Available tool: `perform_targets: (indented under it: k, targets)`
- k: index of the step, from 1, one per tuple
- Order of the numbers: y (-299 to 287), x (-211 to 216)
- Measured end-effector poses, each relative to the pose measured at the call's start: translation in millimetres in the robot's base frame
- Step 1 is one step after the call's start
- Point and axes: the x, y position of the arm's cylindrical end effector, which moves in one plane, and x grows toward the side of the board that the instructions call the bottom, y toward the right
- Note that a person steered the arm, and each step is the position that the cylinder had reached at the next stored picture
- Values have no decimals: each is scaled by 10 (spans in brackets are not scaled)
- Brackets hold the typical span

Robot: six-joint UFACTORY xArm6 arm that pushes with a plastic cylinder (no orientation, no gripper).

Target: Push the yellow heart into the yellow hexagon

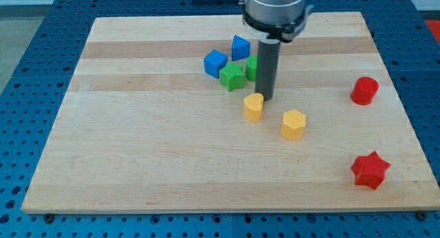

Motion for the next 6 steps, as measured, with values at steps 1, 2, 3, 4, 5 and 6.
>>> perform_targets:
  k: [1, 2, 3, 4, 5, 6]
  targets:
    - [-108, 39]
    - [-760, 38]
    - [-1096, 149]
    - [-957, 261]
    - [-253, 260]
    - [335, 350]
